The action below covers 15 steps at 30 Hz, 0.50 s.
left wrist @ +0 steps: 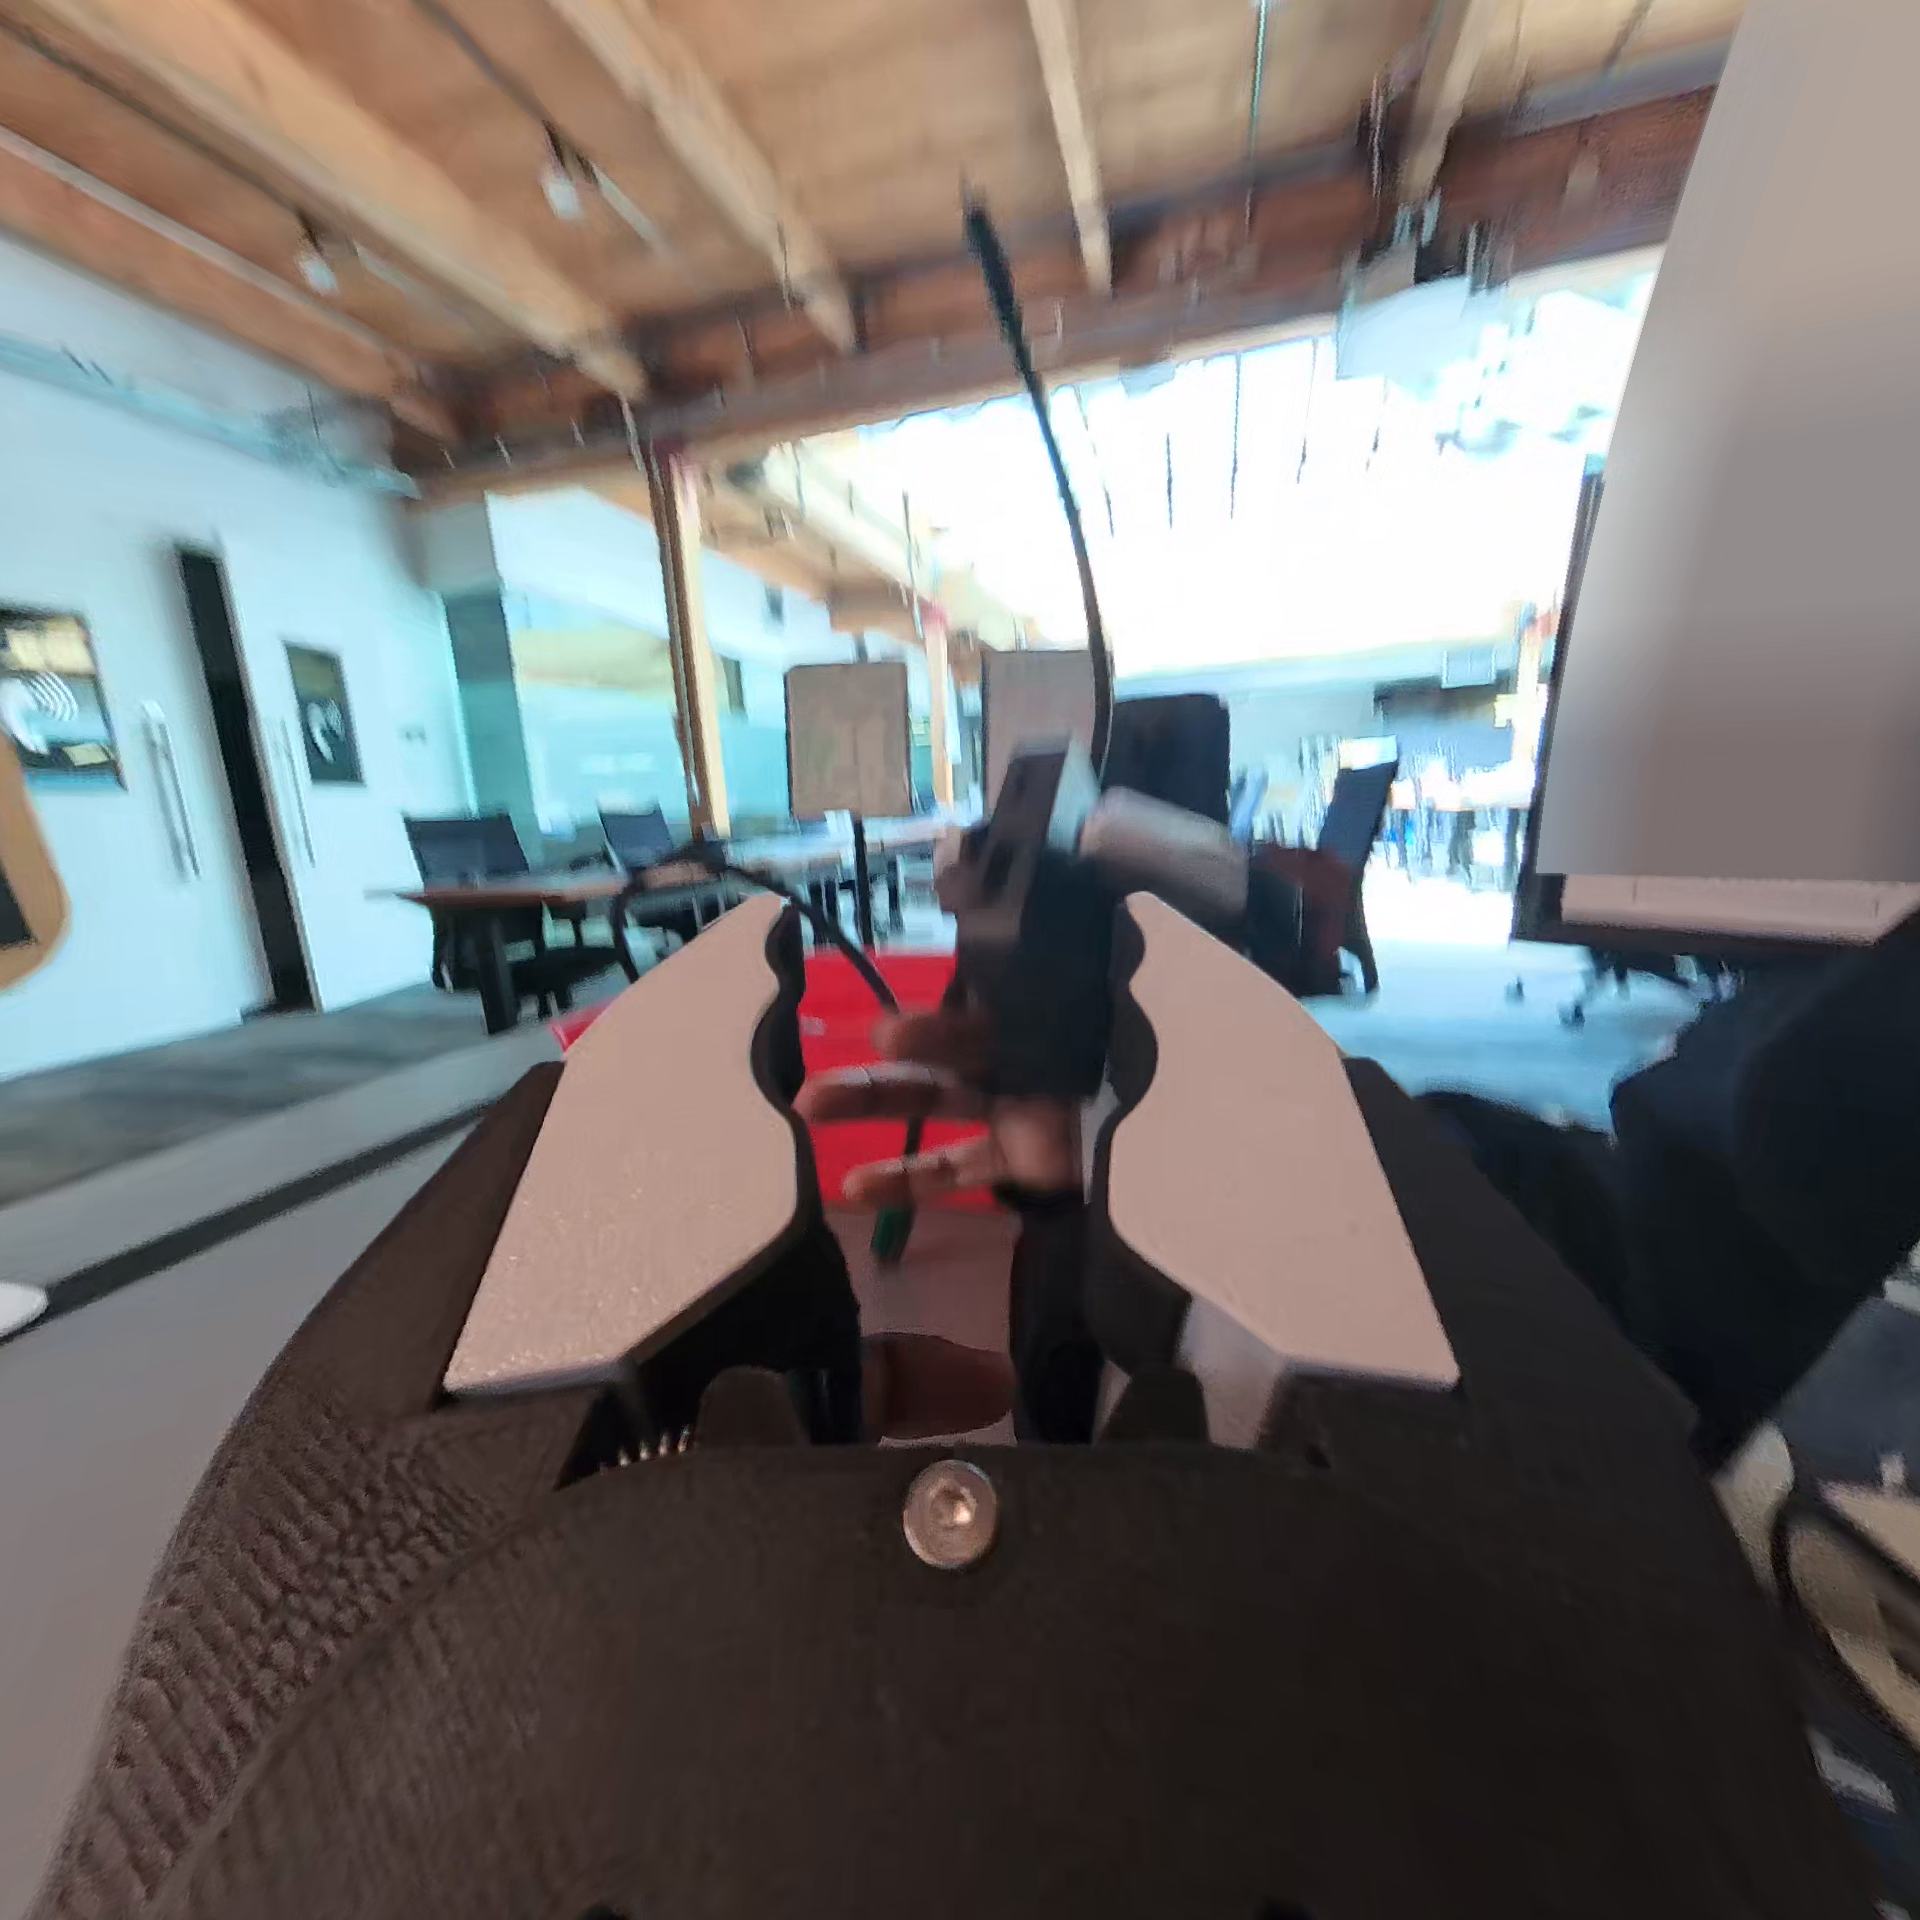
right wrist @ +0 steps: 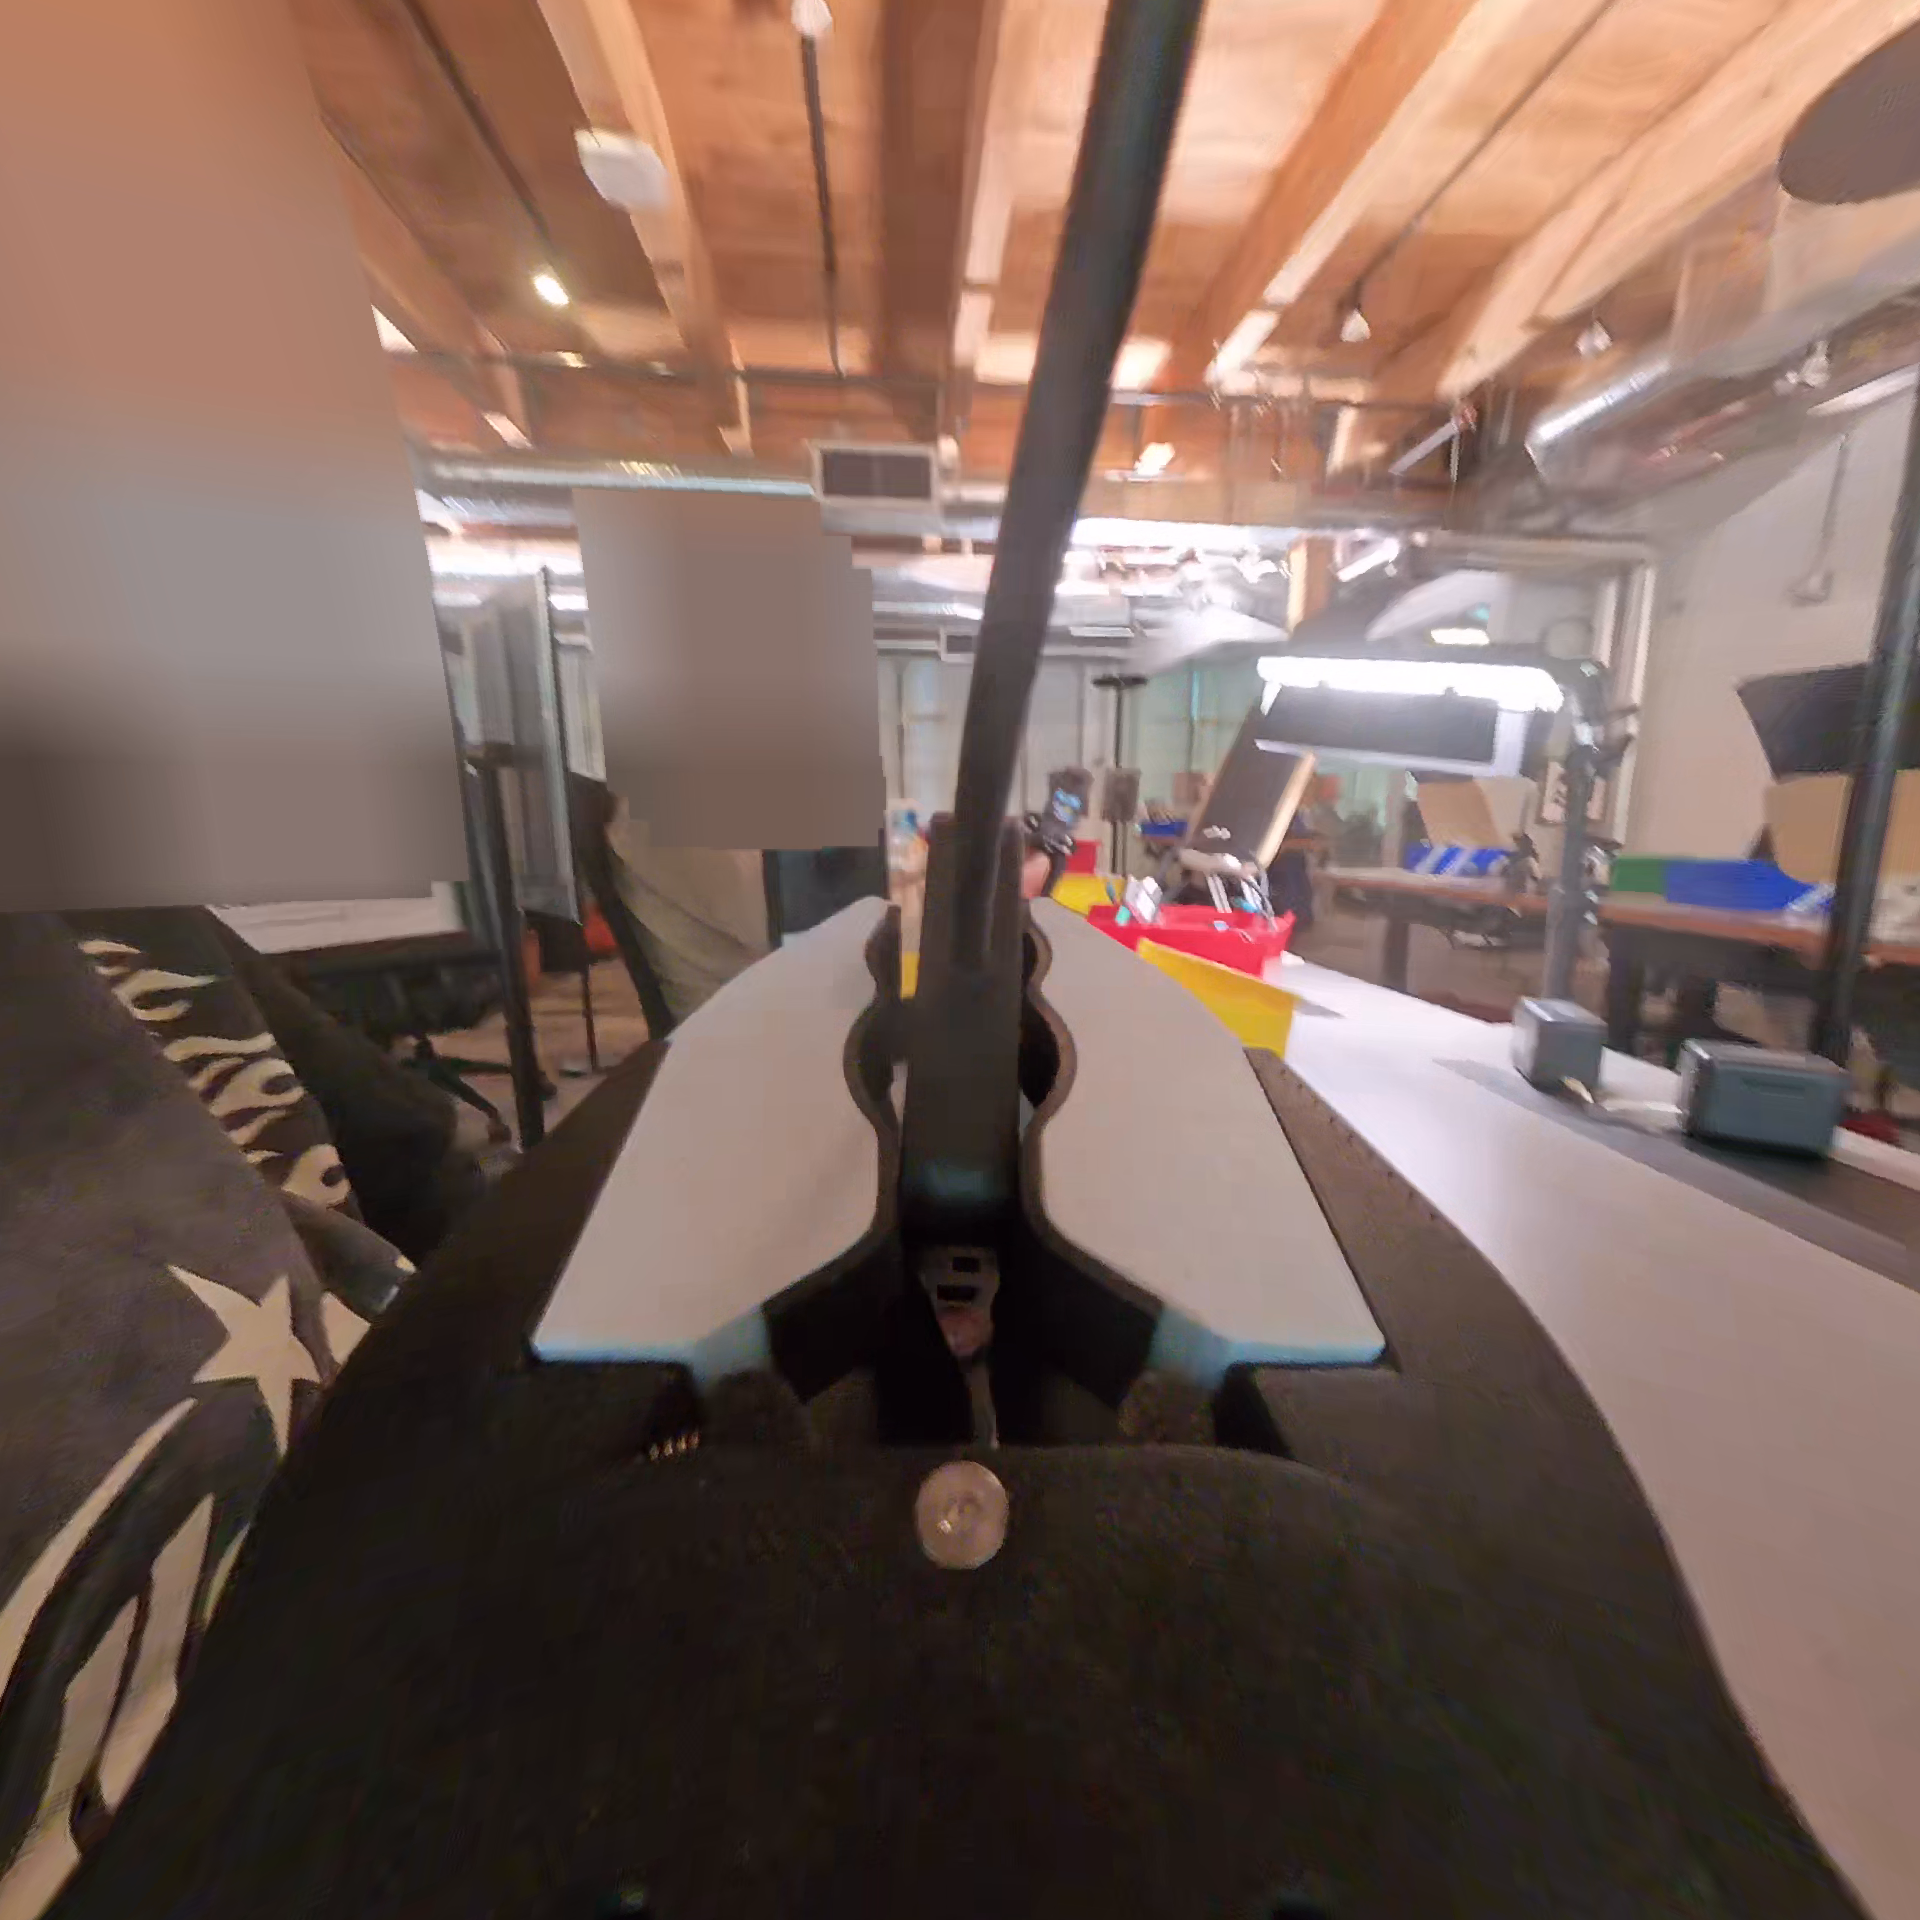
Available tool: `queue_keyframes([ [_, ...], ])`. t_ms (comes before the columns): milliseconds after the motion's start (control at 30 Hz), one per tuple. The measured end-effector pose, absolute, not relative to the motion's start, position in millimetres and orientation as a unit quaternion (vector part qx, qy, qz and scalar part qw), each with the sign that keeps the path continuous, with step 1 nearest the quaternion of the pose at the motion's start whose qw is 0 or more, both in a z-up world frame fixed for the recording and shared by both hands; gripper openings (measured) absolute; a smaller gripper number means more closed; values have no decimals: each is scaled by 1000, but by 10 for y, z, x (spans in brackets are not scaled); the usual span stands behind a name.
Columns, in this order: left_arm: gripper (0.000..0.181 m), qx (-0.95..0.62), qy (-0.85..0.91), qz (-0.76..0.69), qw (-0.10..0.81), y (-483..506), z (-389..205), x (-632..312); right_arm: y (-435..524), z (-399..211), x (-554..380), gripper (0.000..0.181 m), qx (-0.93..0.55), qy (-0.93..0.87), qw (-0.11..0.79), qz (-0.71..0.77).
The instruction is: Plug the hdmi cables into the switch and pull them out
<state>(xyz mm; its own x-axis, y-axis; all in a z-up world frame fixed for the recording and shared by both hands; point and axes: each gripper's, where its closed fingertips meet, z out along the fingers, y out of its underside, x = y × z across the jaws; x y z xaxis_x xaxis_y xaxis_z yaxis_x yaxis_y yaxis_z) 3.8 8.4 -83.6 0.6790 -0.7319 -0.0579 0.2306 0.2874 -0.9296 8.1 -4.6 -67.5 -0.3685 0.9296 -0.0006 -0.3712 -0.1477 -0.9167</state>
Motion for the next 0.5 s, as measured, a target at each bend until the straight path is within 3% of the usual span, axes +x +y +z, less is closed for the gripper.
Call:
queue_keyframes([
  [100,49,-518,292,-330,733,20,-946,223,-116,-611,127,20,-274,-441,472,712],
  [233,17,-495,307,-344,737,-63,-906,300,-211,-650,99,21,-268,-457,452,718],
  [300,14,-485,320,-342,738,-118,-866,297,-236,-677,62,23,-271,-467,451,711],
  [367,13,-473,300,-327,761,-119,-784,226,-157,-638,57,32,-276,-451,482,699],
  [433,13,-455,230,-341,790,-80,-642,43,-25,-549,73,58,-276,-415,540,678],
  [500,13,-446,140,-363,806,-13,-543,-196,124,-519,58,74,-291,-395,610,622],
])
